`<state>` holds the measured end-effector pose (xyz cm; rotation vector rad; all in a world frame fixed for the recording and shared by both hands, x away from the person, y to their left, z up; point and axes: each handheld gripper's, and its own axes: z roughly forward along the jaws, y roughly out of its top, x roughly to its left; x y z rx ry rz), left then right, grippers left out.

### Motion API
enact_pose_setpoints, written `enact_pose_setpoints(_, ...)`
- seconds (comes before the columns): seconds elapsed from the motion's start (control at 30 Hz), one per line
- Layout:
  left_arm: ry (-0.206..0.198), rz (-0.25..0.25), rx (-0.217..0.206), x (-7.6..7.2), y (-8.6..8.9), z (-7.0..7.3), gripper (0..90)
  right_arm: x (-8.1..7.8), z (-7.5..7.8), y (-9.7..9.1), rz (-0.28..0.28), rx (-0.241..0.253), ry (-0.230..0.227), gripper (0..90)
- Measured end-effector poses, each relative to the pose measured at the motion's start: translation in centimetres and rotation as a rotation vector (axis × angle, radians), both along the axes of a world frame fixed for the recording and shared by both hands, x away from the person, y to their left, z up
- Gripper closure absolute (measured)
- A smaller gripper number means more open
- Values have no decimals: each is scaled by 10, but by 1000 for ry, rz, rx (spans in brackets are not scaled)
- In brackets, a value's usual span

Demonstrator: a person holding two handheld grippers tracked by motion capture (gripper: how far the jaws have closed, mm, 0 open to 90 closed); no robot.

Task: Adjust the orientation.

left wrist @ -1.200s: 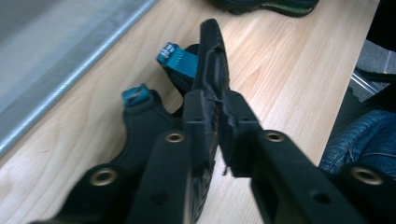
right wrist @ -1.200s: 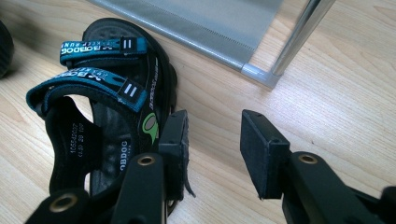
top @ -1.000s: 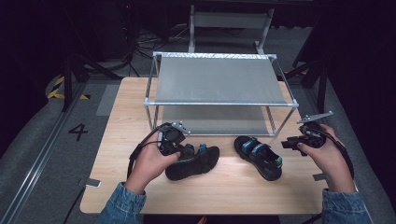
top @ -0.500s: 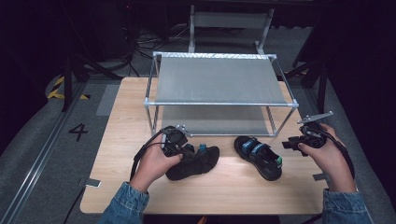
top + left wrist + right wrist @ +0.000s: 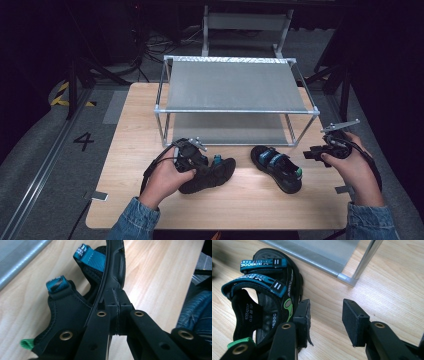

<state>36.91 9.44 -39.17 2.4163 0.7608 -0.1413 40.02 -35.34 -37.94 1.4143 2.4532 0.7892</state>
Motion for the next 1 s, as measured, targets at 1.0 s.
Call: enact_pose_setpoints(1.0, 191, -247, 45, -43, -19, 14, 646, 3, 8, 10, 51, 42, -12, 559)
